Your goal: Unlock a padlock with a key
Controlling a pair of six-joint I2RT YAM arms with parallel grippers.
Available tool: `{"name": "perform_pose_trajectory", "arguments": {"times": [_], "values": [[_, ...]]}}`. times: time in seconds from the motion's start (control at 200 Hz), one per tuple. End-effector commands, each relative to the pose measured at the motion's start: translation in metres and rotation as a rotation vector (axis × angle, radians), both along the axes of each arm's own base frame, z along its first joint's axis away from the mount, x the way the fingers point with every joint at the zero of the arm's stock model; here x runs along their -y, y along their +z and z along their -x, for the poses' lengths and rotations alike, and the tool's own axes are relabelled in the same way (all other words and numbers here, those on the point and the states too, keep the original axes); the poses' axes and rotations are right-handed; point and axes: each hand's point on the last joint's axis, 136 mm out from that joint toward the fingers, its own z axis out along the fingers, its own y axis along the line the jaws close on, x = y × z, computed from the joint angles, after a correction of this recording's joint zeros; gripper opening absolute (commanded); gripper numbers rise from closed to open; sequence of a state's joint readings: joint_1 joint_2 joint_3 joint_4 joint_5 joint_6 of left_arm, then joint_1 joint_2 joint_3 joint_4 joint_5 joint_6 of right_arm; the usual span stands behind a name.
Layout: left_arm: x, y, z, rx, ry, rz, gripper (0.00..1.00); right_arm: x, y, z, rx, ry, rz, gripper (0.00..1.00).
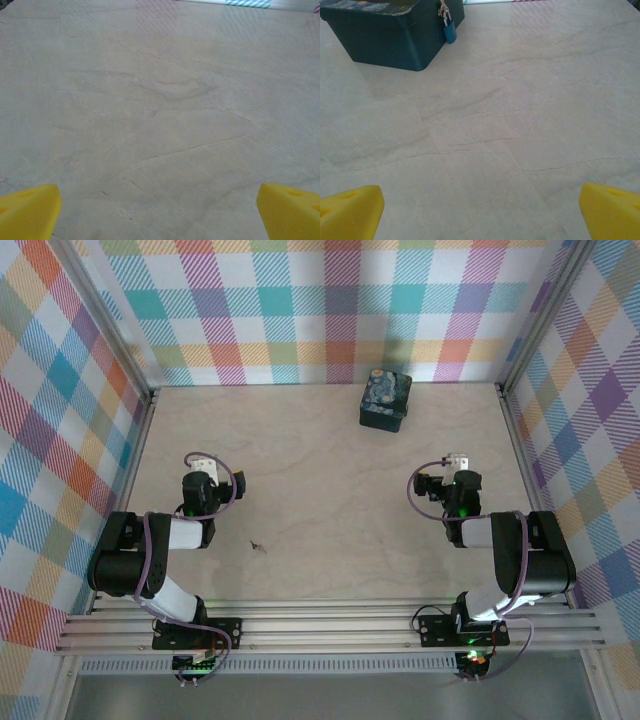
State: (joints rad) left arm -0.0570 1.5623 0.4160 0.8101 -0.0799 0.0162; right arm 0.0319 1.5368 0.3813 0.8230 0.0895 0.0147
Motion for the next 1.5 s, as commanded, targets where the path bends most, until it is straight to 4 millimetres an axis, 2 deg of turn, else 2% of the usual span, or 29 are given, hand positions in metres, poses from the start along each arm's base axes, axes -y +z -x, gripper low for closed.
{"name": "perform_pose_trajectory", "arguments": {"times": [0.0, 0.465, 0.635, 0.88, 0.97, 1.115, 1.205, 1.285, 1.46, 1.495], "values": [[0.002, 0.0, -0.002, -0.001, -0.006, -0.014, 1.0, 0.002, 0.015, -0.008, 0.053, -0.009, -0.013, 1.0], [0.002, 0.0, -0.001, -0.004, -0.005, -0.013, 1.0, 0.002, 0.014, -0.008, 0.052, -0.008, -0.013, 1.0], [0.004, 0.005, -0.004, -0.014, -0.017, -0.012, 1.0, 0.001, 0.024, -0.007, 0.06, -0.005, -0.013, 1.0], [0.005, 0.02, -0.01, -0.081, -0.022, -0.013, 1.0, -0.002, 0.05, -0.013, -0.056, 0.008, -0.026, 1.0], [0.002, 0.022, -0.01, -0.158, 0.018, 0.012, 1.0, -0.003, 0.052, -0.015, -0.209, -0.015, -0.067, 1.0], [-0.009, 0.02, -0.008, -0.345, 0.177, 0.127, 1.0, -0.014, 0.059, -0.025, -0.441, -0.019, -0.156, 1.0], [0.005, 0.016, -0.012, -0.432, 0.167, 0.227, 1.0, -0.017, 0.065, -0.037, -0.488, -0.077, -0.255, 1.0], [0.017, 0.015, -0.017, -0.476, 0.167, 0.326, 1.0, -0.04, 0.069, -0.045, -0.505, -0.016, -0.327, 1.0], [0.043, 0.023, -0.031, -0.532, 0.121, 0.486, 0.99, -0.08, 0.061, -0.063, -0.614, -0.045, -0.165, 0.98], [0.048, 0.021, -0.027, -0.569, 0.11, 0.509, 0.97, -0.087, 0.059, -0.07, -0.617, -0.042, -0.132, 0.97]]}}
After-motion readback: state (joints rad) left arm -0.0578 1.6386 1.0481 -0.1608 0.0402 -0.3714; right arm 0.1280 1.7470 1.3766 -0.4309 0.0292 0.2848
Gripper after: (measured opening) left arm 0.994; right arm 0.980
